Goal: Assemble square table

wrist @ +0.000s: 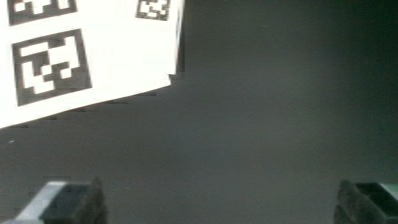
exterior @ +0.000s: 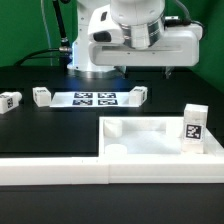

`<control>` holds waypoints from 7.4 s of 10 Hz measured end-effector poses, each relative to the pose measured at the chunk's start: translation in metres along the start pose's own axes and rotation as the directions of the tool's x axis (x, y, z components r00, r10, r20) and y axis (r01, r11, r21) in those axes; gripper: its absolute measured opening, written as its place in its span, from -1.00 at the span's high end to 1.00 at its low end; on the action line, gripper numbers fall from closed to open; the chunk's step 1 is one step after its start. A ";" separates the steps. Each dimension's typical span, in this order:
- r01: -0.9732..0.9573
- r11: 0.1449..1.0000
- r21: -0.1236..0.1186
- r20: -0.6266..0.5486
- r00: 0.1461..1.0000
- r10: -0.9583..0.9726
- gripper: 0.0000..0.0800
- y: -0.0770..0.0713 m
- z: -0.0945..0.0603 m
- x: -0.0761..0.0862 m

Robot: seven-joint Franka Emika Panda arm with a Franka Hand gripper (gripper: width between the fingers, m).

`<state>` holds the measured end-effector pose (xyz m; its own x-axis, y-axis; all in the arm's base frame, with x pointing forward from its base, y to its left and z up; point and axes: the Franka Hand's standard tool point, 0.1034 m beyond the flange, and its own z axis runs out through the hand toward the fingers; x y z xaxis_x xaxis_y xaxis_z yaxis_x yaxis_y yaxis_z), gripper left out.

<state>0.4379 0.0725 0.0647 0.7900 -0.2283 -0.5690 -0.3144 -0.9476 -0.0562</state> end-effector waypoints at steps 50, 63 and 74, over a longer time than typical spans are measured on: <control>0.089 0.993 -0.073 -0.957 0.273 -0.095 0.27 0.016 -0.219 0.146; 0.129 0.983 -0.127 -0.928 0.335 -0.164 0.27 -0.005 -0.158 0.157; 0.108 0.984 -0.141 -0.942 0.292 -0.167 0.27 0.003 -0.156 0.170</control>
Offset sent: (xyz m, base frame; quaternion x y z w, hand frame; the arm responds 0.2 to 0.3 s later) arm -0.0130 0.0370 0.0143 0.0896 -0.1148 0.0333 0.9888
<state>0.6534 -0.0043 0.0961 0.7790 -0.1183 0.6157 -0.1493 -0.9888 -0.0010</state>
